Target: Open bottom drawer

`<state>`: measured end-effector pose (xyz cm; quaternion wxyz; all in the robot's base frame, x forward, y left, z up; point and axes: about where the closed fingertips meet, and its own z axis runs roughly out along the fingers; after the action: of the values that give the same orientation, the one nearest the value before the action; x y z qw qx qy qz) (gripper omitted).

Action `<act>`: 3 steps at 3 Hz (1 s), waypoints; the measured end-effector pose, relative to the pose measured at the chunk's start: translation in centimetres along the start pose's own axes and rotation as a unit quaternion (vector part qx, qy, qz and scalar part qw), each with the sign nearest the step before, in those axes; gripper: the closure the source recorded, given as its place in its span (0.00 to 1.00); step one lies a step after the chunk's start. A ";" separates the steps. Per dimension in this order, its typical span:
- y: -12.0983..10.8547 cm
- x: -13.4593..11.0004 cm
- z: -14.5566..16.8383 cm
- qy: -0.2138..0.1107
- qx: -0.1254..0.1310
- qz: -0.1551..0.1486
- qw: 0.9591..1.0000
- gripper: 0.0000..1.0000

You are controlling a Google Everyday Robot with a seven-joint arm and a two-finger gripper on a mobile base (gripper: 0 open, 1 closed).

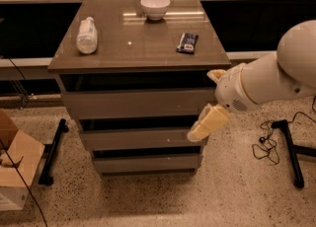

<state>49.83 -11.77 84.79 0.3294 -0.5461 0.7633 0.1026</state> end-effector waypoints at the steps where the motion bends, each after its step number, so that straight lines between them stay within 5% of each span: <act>1: 1.1 1.1 5.9 -0.039 -0.007 0.027 0.999 0.00; 3: 0.4 3.2 19.3 -0.154 -0.017 0.092 0.984 0.00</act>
Offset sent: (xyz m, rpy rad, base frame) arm 0.0800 0.0716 -0.1987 0.4432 -0.0240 -0.1086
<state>56.46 -4.11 67.99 0.4225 -0.4565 0.7489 0.2286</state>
